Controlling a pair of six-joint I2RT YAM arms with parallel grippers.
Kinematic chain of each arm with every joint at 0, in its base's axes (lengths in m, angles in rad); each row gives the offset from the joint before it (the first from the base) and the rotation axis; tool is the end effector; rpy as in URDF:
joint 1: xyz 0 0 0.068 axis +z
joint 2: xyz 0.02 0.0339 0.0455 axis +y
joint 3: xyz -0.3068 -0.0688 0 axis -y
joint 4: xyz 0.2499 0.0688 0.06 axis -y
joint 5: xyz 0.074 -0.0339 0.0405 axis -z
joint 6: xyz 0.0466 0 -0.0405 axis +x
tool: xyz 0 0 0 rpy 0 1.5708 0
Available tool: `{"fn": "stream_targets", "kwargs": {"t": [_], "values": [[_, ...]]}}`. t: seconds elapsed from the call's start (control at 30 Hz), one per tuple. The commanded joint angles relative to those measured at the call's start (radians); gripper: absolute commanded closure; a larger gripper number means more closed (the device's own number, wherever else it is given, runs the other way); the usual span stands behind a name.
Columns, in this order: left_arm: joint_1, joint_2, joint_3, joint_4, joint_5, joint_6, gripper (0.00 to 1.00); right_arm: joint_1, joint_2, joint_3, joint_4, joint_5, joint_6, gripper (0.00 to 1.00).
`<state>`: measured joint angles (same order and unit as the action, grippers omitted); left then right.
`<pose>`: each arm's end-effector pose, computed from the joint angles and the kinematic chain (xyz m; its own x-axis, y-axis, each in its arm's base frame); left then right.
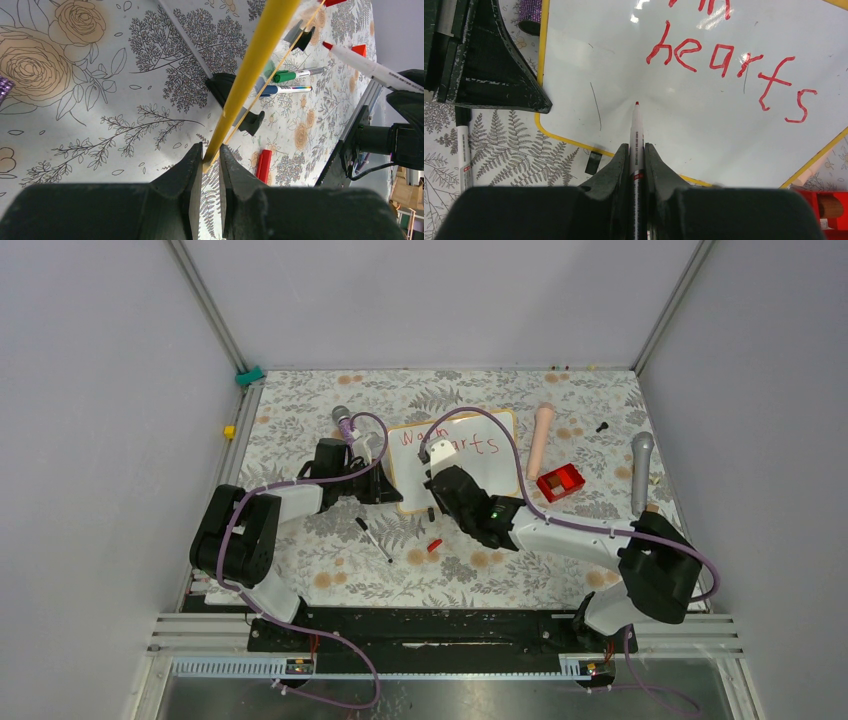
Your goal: Write a sentence on the whiteboard
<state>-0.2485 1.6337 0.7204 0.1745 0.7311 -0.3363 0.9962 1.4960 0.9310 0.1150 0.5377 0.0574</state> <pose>0.3024 -0.1088 0.1854 -0.8345 -0.0417 -0.5495 0.4091 0.6212 -0.6684 0.2064 0.2749 0.2867 -0.2630 -0.3155 -0.9117 -0.4560 0.8735 -0.1707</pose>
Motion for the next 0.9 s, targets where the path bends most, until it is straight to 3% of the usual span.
{"fn": "stream_targets", "kwargs": {"t": [0.0, 0.87], "values": [[0.01, 0.012, 0.038, 0.025, -0.03, 0.008, 1.0, 0.007, 0.02, 0.021, 0.02, 0.017, 0.009, 1.0], [0.009, 0.011, 0.037, 0.025, -0.029, 0.008, 1.0, -0.013, 0.088, 0.091, 0.004, 0.056, -0.008, 1.0]]}}
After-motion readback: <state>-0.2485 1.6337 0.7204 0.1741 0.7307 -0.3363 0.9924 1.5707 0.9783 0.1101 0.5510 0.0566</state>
